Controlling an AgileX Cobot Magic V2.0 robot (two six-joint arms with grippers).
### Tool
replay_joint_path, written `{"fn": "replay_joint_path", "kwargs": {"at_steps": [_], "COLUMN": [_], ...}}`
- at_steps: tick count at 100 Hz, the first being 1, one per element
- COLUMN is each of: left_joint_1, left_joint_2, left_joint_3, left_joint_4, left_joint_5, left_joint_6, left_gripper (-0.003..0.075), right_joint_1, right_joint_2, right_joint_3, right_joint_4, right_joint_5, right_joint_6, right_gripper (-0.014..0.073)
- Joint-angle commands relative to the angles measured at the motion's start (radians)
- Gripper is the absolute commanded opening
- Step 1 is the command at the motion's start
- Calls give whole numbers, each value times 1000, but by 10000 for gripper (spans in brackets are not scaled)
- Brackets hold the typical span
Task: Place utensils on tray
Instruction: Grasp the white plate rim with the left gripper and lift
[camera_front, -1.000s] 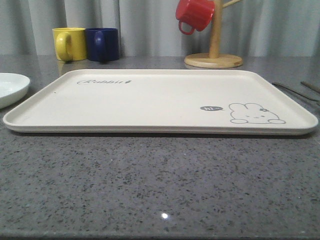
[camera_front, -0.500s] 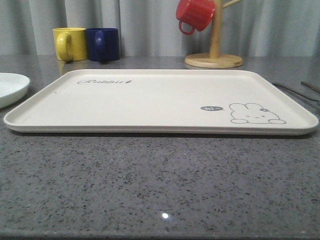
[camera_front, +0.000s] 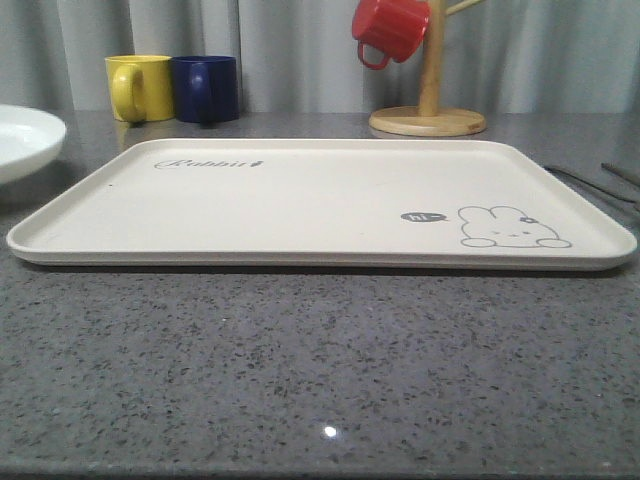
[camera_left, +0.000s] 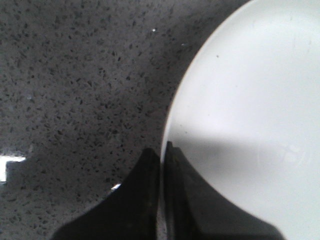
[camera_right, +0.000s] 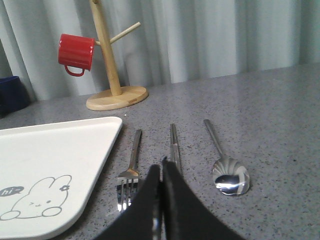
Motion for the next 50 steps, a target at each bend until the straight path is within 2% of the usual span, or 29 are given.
{"fn": "replay_joint_path", "kwargs": {"at_steps": [1, 14, 23, 41, 50], "left_joint_1": [24, 30, -14, -208, -323], "left_joint_2": [-82, -113, -120, -120, -114], "left_joint_3": [-44, -83, -106, -123, -127], "left_joint_4": [-133, -229, -261, -217, -145], "left_joint_5": [26, 92, 116, 90, 40], "left_joint_6": [38, 74, 75, 65, 0], "left_gripper": [-17, -18, -18, -18, -18], "right_joint_1": [-4, -4, -4, -4, -4], "right_joint_2": [-24, -24, -24, -24, -24], "right_joint_3": [-18, -18, -18, -18, -18], "right_joint_4": [-3, -3, -3, -3, -3], "right_joint_5": [-82, -82, -82, -82, -82], "right_joint_6": [-8, -8, -8, -8, -8], "right_gripper": [-78, -78, -78, -78, -78]}}
